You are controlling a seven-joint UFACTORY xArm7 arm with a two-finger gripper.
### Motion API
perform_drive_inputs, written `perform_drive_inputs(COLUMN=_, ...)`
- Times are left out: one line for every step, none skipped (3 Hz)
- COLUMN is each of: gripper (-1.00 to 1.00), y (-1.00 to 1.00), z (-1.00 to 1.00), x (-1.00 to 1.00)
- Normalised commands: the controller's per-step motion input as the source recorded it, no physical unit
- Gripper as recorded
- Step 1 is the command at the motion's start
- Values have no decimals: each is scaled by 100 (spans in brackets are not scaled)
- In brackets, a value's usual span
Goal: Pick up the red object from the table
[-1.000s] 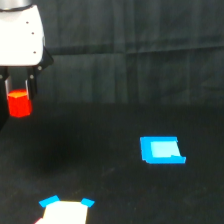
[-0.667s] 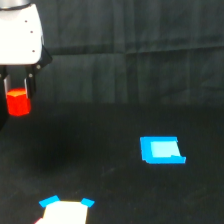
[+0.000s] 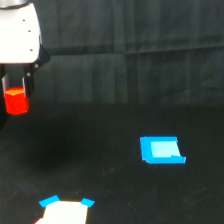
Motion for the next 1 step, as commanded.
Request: perform_drive_inputs(gripper=-100, y=20, z=-9, x=-4)
